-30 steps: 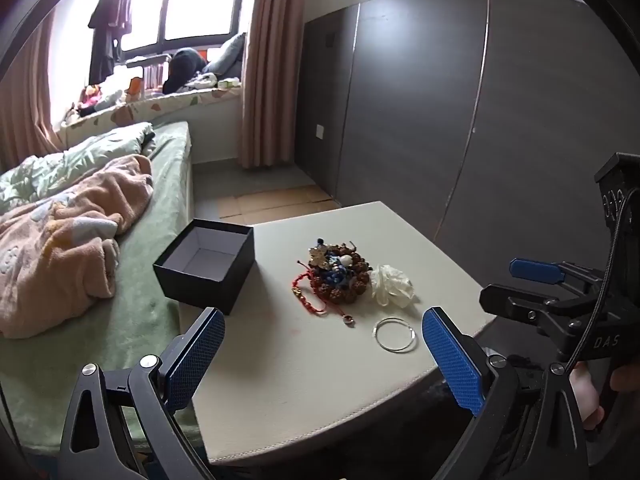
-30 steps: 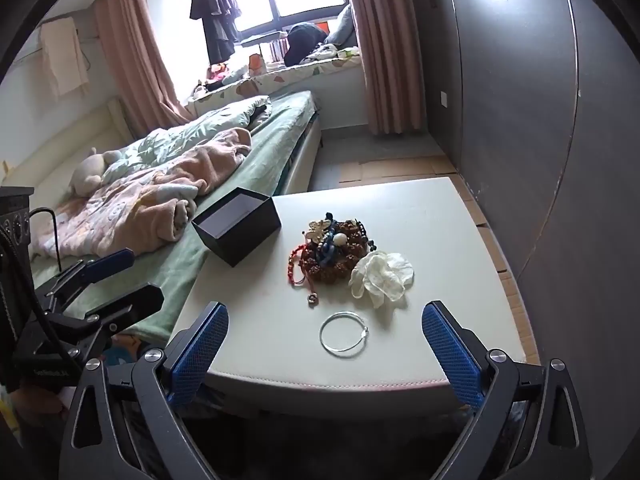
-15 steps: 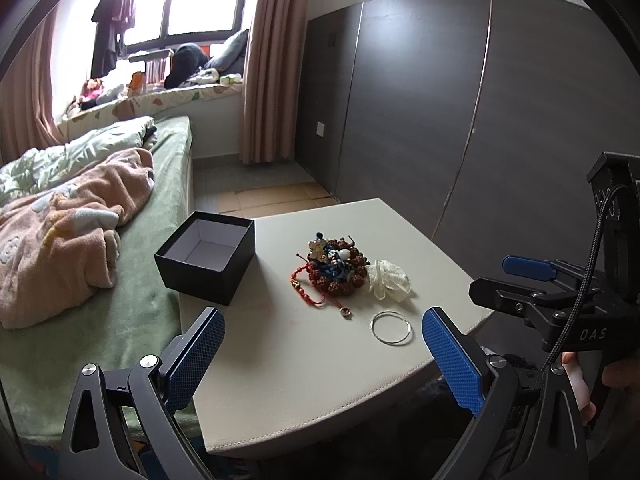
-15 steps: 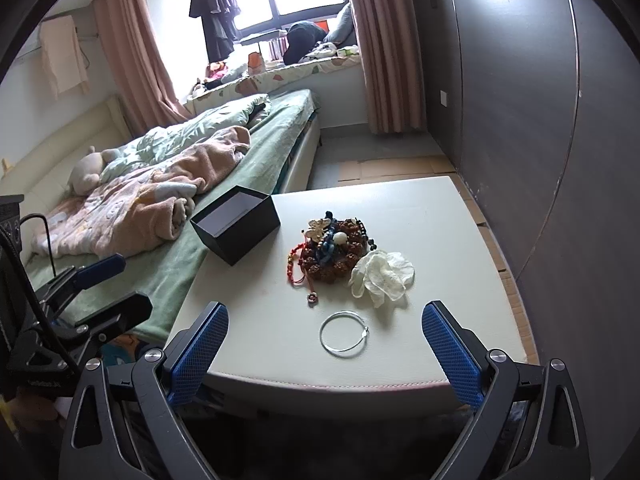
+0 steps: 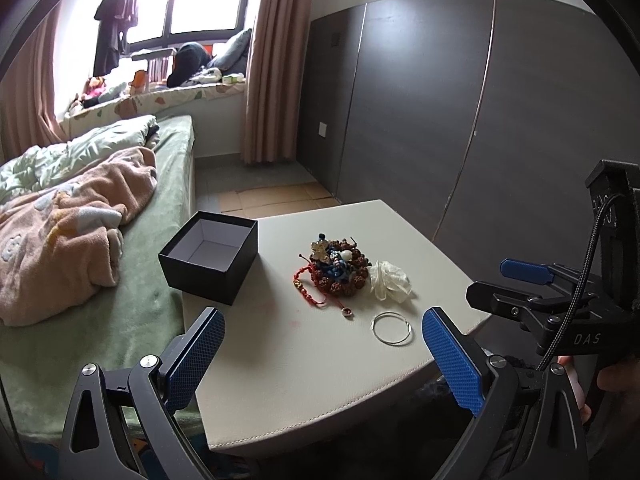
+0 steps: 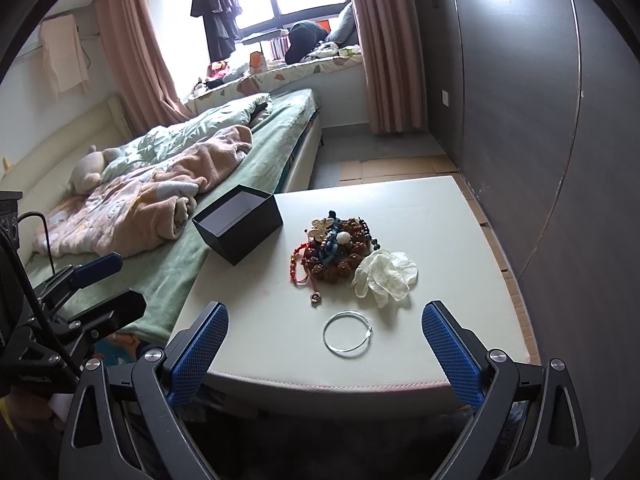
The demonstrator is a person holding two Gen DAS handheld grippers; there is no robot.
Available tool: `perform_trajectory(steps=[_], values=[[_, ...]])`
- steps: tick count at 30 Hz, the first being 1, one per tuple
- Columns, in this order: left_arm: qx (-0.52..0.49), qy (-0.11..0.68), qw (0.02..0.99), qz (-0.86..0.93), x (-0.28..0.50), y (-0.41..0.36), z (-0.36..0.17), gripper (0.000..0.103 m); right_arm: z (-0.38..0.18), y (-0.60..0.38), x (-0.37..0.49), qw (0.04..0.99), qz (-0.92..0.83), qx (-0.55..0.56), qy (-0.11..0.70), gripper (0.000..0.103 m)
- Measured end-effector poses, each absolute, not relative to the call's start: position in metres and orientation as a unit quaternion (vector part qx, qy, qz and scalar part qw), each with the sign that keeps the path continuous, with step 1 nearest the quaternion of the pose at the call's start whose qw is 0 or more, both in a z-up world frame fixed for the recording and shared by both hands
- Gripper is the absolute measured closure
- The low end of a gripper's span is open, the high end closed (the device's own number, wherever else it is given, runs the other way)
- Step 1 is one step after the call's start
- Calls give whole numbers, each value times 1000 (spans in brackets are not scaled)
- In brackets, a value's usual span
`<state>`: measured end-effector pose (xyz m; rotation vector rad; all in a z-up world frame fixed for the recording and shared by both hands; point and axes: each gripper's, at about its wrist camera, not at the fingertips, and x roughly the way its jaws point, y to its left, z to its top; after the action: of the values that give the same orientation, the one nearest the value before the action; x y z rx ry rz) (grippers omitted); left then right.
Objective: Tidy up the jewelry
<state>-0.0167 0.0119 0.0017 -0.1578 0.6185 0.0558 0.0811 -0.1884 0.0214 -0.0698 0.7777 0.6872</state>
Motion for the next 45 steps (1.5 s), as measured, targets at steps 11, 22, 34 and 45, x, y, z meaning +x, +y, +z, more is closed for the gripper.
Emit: perform_trajectory(steps=[11, 22, 34, 45], values=[[-79, 302, 950, 28, -19, 12, 2, 4, 22, -188, 80, 868, 328, -33, 371, 5], [-79, 301, 950, 26, -19, 11, 3, 4, 24, -185, 76, 869, 329, -35, 367, 5], [-82, 303, 949, 24, -18, 13, 5, 4, 26, -184, 75, 870, 329, -34, 366, 5], [-86, 304, 948, 21, -18, 14, 6, 4, 27, -185, 76, 869, 327, -29, 370, 5]])
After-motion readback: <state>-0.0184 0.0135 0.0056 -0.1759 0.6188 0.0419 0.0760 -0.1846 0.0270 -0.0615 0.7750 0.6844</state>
